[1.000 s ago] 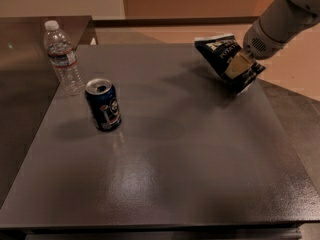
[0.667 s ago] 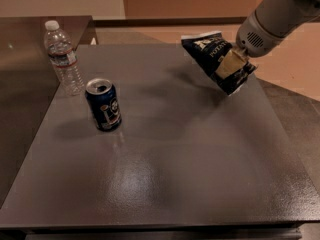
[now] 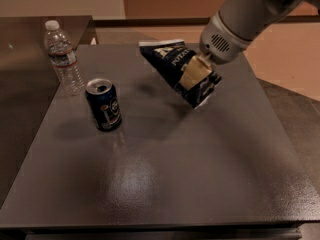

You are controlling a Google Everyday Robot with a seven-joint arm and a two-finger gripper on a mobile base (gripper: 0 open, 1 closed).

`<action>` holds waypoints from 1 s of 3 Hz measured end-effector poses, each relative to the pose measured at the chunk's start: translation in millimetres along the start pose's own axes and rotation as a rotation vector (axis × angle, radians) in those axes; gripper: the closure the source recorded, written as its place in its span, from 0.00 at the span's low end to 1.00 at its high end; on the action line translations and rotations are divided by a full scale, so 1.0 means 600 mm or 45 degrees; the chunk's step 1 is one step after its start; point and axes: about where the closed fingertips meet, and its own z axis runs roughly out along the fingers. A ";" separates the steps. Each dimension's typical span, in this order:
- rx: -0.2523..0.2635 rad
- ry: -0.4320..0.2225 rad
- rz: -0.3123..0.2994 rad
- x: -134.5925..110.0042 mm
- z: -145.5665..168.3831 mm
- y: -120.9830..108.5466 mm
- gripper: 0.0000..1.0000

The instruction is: Move blue chip bag near pepsi can

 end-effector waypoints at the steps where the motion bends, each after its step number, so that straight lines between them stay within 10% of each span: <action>1: -0.070 0.038 0.012 -0.022 0.050 0.039 1.00; 3: -0.118 0.094 0.062 -0.053 0.126 0.063 0.59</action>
Offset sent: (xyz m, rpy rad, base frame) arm 0.0057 0.0819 -0.0643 -0.0297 0.1547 -0.0198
